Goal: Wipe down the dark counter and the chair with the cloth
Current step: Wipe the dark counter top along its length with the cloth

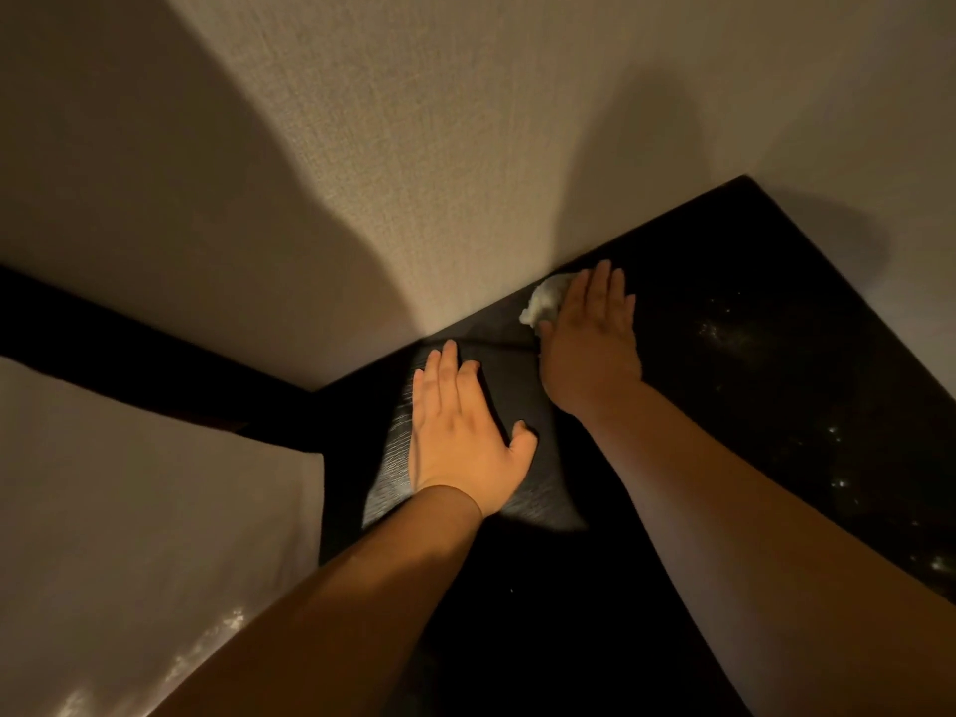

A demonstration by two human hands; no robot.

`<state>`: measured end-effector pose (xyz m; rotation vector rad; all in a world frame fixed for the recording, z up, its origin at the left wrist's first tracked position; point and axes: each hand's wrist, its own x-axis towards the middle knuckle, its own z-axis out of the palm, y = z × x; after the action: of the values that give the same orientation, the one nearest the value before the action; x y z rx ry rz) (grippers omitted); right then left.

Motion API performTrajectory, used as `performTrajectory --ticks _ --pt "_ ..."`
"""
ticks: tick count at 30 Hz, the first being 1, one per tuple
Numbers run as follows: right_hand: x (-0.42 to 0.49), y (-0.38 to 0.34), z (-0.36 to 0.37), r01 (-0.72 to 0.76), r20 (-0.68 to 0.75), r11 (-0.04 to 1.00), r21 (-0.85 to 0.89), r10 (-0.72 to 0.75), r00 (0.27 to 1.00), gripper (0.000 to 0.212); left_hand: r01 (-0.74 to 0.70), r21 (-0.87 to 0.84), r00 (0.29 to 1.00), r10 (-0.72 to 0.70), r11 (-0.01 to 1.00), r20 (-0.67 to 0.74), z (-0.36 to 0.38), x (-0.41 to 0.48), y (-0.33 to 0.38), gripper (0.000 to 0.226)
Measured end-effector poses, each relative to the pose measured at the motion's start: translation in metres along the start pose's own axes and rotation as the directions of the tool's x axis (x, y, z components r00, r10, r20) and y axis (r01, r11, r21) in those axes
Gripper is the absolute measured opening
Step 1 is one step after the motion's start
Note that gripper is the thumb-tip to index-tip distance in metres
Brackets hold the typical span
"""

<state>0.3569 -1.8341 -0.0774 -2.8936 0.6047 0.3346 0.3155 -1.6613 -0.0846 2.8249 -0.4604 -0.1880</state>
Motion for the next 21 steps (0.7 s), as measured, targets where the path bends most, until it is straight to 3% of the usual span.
performTrajectory --ticks 3,6,8,11,13,15,19,21 --pt "-0.006 -0.019 0.002 0.196 0.062 0.98 -0.029 -0.194 0.979 0.08 -0.011 0.002 1.0 0.011 1.0 -0.013 0.001 -0.001 -0.002 0.09" --pt "-0.019 -0.012 0.002 0.428 0.068 0.902 -0.05 -0.425 0.903 0.074 -0.016 -0.009 1.0 0.016 1.0 -0.024 0.002 -0.001 -0.002 0.089" --pt "-0.008 0.01 -0.003 0.4 0.082 0.907 -0.128 -0.392 0.916 0.073 -0.01 0.004 1.0 0.01 1.0 -0.008 0.001 0.0 -0.001 0.091" --pt "0.012 0.04 -0.011 0.135 0.002 0.984 -0.114 -0.136 0.991 0.068 -0.005 0.005 1.0 0.005 1.0 0.003 0.0 0.001 -0.001 0.09" --pt "0.015 0.029 -0.01 0.023 -0.01 0.998 -0.057 -0.023 1.0 0.069 -0.005 0.004 1.0 0.005 1.0 0.004 0.0 0.001 -0.001 0.09" --pt "0.006 0.002 -0.004 0.069 0.001 0.996 -0.063 -0.069 0.998 0.074 -0.005 -0.003 1.0 0.005 1.0 -0.003 0.001 0.001 -0.001 0.089" --pt "-0.017 -0.01 0.006 0.407 0.053 0.911 -0.064 -0.404 0.913 0.07 -0.014 -0.015 1.0 0.014 1.0 -0.001 0.001 0.001 -0.001 0.086" --pt "-0.009 0.012 -0.001 0.387 0.038 0.914 -0.118 -0.386 0.922 0.07 -0.015 0.001 1.0 0.015 1.0 0.006 0.0 0.001 -0.001 0.088"
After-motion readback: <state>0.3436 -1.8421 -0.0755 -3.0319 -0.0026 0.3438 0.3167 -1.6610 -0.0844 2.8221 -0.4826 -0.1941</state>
